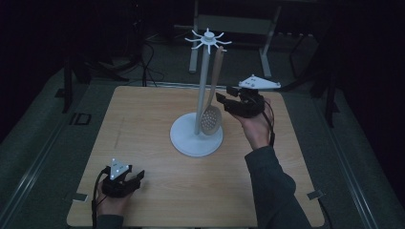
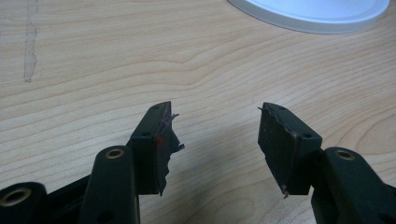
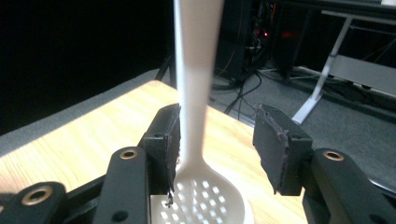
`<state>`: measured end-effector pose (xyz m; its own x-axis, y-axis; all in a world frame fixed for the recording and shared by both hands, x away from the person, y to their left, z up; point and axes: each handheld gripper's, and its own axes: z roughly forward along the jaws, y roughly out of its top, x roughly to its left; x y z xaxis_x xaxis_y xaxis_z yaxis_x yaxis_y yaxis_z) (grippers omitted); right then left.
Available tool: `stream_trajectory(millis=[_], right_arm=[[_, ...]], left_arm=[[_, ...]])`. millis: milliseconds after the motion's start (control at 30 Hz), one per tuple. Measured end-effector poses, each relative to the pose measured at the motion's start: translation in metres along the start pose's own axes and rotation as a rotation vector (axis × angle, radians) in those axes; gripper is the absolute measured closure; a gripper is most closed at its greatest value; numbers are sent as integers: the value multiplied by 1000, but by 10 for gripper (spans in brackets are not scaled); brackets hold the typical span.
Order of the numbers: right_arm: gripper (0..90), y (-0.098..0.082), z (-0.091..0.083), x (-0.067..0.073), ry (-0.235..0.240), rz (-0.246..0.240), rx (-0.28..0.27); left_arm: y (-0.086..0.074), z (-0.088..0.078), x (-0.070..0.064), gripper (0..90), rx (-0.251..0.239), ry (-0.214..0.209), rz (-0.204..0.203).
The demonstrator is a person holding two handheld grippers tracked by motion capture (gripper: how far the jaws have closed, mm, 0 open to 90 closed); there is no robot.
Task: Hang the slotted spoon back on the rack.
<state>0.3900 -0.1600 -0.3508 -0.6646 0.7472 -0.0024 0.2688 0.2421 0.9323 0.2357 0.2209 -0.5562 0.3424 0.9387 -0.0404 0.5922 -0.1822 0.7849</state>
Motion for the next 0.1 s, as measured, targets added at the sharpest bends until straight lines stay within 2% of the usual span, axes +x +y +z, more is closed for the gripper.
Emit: stream_trajectory(millis=[100], right_arm=[[502,-15,-4,-7,-10,14,15]], left_arm=[[0,0,0,454,0,2,2]])
